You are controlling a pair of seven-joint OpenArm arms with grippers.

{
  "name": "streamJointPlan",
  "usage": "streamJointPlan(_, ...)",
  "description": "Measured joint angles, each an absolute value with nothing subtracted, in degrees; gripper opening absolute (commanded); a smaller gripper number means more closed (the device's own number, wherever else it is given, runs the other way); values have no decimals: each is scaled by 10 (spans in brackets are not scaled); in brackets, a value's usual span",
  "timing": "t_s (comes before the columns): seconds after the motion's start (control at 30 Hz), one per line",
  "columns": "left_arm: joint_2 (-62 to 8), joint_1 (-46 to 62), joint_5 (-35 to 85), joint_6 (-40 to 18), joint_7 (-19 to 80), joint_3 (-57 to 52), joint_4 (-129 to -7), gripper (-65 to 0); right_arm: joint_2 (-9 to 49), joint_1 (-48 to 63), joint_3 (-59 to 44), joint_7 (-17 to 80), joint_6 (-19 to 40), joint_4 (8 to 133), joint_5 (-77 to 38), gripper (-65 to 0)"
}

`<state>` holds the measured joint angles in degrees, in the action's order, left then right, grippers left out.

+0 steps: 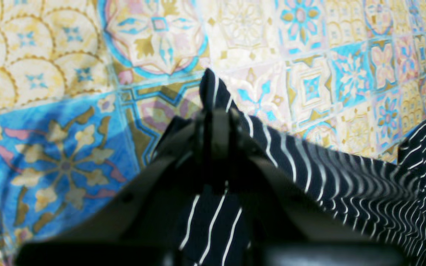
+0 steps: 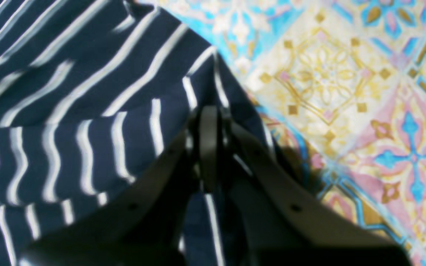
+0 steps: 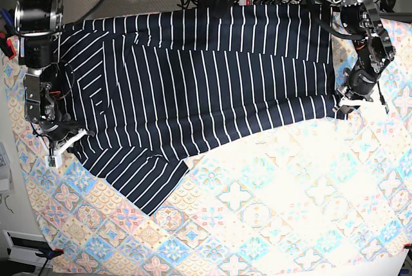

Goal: Fold the T-shirt properly
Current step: 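Fold the grasped side edges with both grippers toward the collar edge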

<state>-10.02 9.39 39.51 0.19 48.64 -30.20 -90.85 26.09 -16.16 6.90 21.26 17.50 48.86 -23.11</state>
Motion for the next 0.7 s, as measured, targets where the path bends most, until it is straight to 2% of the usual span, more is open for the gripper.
streamJointPlan(0.17, -100, 102, 395, 1, 487, -302, -932, -650, 261, -113, 51, 268, 178, 593, -230, -643)
streamJointPlan(0.3, -100, 102, 393, 1, 487, -301, -934, -650, 263, -89, 20, 233, 177, 617, -230, -621)
streamJointPlan(0.37, -100, 102, 391, 2, 487, -301, -934, -650, 265, -93, 15, 210, 178, 591, -222, -561)
streamJointPlan(0.47, -98, 103, 391, 1, 487, -299, -934, -650, 260, -138, 10, 216, 176, 521, -140, -436)
streamJointPlan(0.6, -98, 101, 391, 0, 486, -298, -934, -650, 234, -204, 7, 204, 170, 450, -88, -305)
streamJointPlan(0.7, -97, 100, 391, 1, 487, -298, -934, -650, 217, -224, 16, 174, 186, 412, -88, -242)
